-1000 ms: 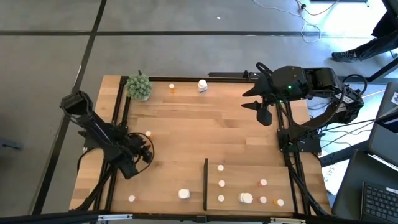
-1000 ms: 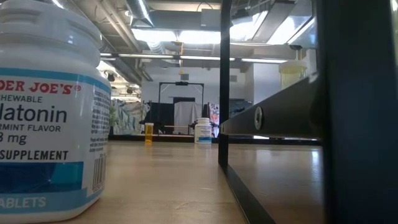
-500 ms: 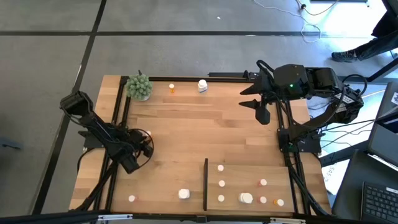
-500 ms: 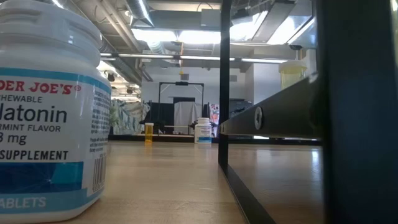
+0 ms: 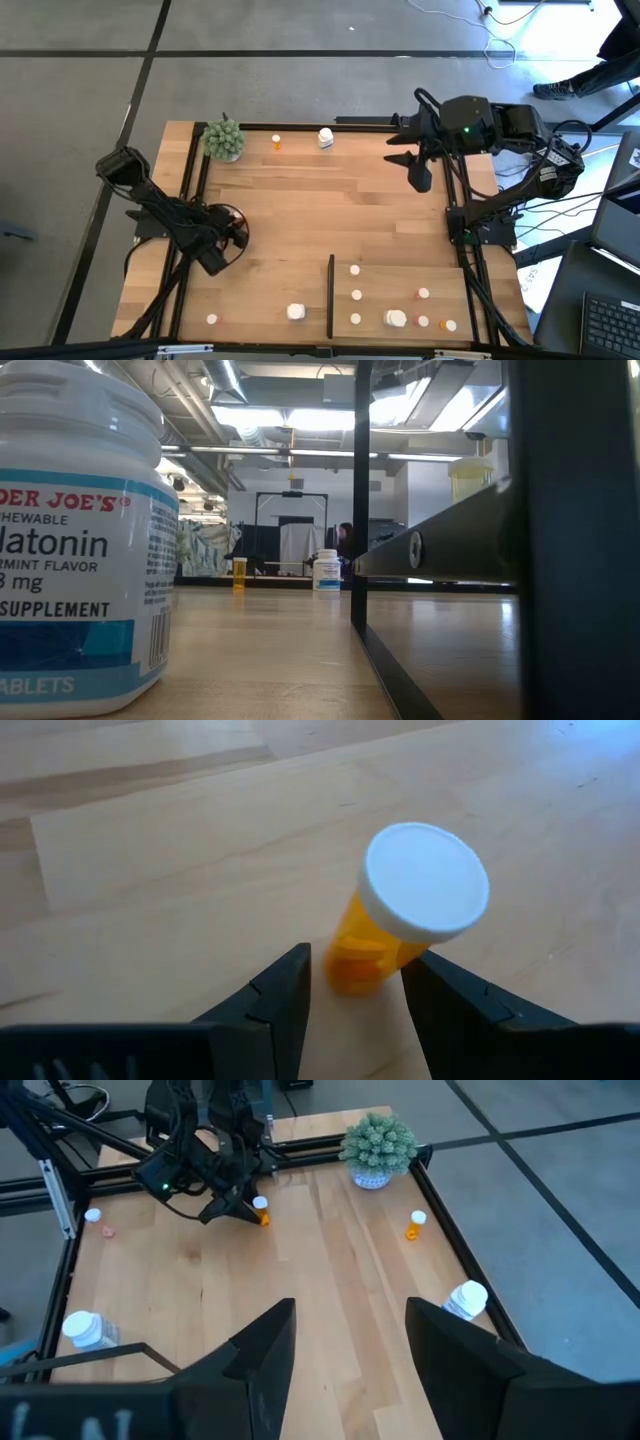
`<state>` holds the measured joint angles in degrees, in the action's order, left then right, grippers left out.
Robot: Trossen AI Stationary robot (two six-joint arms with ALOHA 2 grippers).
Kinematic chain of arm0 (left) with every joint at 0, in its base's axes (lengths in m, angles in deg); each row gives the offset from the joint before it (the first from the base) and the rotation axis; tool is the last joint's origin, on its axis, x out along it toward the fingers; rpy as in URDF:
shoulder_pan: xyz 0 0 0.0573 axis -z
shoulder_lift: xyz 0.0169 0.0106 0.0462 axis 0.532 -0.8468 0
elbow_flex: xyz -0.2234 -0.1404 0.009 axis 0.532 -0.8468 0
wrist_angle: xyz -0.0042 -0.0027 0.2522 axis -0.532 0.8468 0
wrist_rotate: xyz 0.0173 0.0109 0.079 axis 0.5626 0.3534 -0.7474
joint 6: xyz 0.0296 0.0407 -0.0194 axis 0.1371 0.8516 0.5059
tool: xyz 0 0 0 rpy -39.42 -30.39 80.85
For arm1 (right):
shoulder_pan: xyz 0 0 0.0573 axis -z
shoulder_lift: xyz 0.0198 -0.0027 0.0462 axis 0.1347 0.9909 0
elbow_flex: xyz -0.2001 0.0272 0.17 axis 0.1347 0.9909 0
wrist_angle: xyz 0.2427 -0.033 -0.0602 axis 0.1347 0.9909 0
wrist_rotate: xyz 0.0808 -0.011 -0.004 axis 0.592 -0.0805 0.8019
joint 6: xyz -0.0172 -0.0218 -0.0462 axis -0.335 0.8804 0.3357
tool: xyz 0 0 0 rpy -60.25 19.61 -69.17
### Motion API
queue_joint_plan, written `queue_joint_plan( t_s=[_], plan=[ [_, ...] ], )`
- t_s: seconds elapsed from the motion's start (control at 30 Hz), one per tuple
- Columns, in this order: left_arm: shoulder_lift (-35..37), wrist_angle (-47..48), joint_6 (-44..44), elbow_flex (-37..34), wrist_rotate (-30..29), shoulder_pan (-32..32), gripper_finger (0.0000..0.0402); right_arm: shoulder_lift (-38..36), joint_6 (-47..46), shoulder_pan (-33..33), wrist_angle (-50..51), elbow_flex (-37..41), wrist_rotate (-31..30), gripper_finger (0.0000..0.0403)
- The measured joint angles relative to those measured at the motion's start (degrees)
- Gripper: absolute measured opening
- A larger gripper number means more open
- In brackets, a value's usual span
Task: Pick and place medicine bottles onto shelf by color
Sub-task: Put the bottom orange pill bottle on the shelf aligned with the other orange pill bottle
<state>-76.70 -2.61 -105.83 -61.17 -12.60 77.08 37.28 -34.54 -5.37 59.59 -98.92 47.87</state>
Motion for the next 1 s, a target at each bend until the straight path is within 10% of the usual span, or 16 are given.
queue_joint_plan(
  t_s=[0.47, 1.0],
  plan=[
    [0.02, 0.04, 0.52, 0.02, 2.23, -1.92, 0.0148, 0.0, -1.46, 0.48, 0.02, 0.02, 0.0, 0.0192],
    [0.02, 0.04, 0.52, 0.02, 2.66, -1.92, 0.0053, 0.0, -1.4, 0.48, 0.04, 0.02, 0.02, 0.0192]
  ],
)
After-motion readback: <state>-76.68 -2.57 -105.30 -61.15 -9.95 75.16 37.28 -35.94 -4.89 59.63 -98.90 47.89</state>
